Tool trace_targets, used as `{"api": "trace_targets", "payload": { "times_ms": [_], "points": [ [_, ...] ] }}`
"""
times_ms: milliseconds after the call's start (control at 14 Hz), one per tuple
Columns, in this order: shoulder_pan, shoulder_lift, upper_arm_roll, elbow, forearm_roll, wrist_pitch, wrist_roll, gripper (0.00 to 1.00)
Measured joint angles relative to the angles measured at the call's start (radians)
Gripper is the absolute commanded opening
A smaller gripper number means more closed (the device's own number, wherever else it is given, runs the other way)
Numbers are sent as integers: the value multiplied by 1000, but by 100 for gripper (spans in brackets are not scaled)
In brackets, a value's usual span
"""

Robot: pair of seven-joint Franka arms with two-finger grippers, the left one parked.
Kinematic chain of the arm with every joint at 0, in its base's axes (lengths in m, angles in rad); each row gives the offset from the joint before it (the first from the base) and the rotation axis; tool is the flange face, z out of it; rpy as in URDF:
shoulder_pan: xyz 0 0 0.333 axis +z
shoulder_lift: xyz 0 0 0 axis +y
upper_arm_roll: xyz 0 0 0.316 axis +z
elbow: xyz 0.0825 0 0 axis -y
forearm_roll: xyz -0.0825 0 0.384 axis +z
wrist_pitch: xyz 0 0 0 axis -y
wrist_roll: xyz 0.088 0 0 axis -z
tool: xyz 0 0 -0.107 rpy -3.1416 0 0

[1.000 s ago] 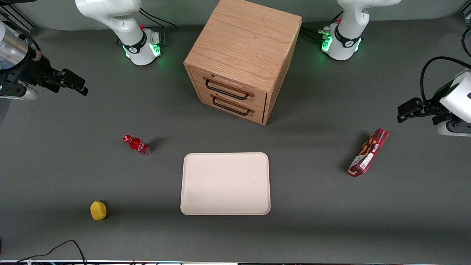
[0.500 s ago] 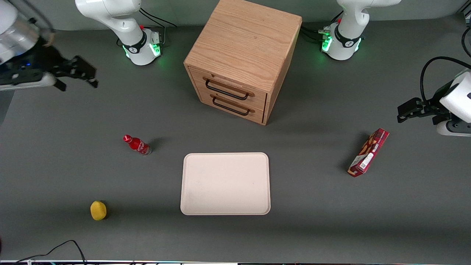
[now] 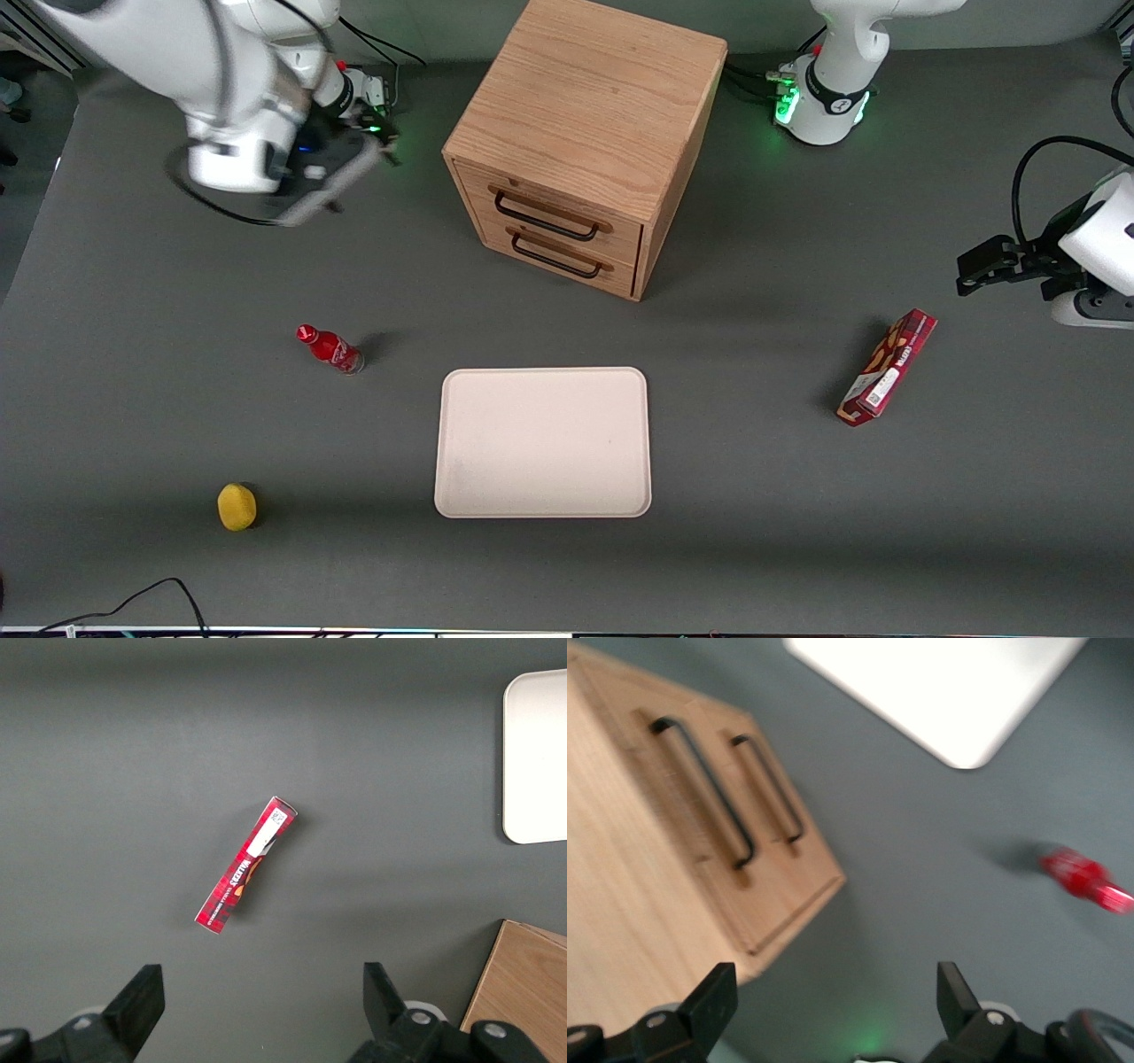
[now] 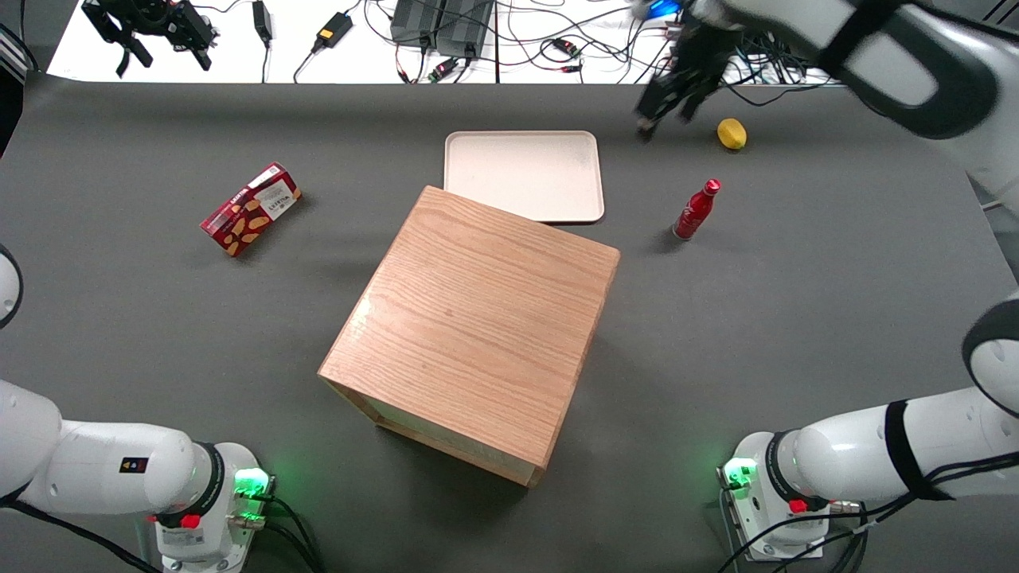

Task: Open upper drawer
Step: 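Move the right gripper to the upper drawer's black handle, then hook the right gripper onto the upper drawer's black handle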

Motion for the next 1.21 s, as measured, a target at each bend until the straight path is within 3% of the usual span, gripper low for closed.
{"api": "trace_targets", "payload": {
  "times_ms": [429,786,1214],
  "points": [
    [3,227,179,18,18,166,-16,100],
    [24,362,197,23,-32,304,-32,100],
    [50,404,216,27,-72,329,-32,100]
  ]
}}
